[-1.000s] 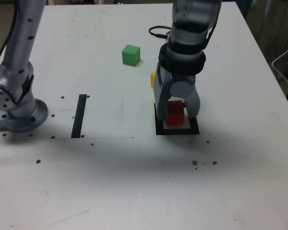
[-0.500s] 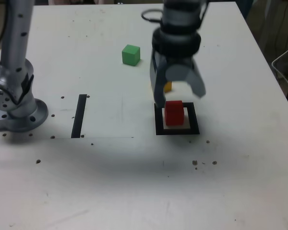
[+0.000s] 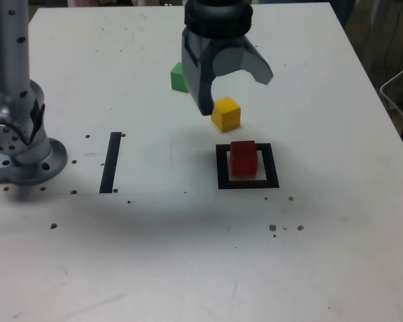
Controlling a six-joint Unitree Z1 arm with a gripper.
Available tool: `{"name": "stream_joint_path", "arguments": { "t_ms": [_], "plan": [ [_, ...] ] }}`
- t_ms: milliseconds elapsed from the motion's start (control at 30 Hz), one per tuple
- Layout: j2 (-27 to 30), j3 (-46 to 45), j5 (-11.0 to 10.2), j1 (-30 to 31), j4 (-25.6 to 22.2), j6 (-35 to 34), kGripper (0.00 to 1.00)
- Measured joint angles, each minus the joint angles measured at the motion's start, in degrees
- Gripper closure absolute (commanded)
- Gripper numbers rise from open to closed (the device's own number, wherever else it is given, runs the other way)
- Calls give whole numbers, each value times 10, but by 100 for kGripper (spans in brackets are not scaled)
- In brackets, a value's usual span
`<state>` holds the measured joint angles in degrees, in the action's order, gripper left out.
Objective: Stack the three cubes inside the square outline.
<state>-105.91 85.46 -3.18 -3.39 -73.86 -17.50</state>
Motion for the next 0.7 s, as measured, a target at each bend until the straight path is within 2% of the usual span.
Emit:
{"name": "stream_joint_path", "arguments": {
  "t_ms": [233, 467, 700],
  "plan": [
    [-2, -21, -29, -40, 14, 6, 1],
    [-46, -54, -25, -95, 81, 36, 3],
    [-82, -39, -21, -112, 86, 46, 12]
  ]
}}
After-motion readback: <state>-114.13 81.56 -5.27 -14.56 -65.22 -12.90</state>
